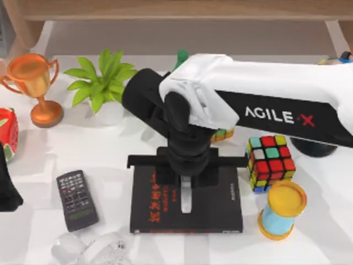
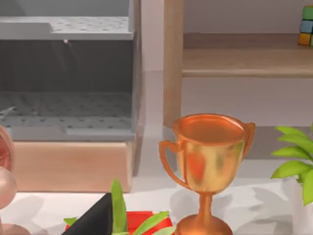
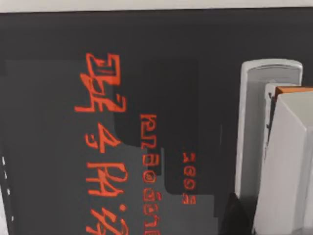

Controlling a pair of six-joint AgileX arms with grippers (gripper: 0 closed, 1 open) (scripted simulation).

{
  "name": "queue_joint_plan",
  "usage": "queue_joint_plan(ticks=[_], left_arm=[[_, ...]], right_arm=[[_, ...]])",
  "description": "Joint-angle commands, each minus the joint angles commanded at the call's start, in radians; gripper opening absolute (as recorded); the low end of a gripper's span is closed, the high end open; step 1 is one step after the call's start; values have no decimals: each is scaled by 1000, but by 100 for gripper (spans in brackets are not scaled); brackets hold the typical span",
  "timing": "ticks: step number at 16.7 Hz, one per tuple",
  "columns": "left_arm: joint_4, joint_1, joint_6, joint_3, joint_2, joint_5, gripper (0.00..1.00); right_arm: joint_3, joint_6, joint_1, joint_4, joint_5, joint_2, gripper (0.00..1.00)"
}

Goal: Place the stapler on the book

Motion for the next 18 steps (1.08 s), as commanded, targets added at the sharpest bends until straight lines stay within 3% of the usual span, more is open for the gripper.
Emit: queue_joint_plan(ticks=[3, 16, 18], left_arm=[[0, 0, 0, 0, 0, 0, 100], [0, 0, 0, 0, 0, 0, 100], [0, 0, 0, 0, 0, 0, 100]], right_arm=[[0, 0, 0, 0, 0, 0, 0], [0, 0, 0, 0, 0, 0, 98], [0, 0, 0, 0, 0, 0, 100]])
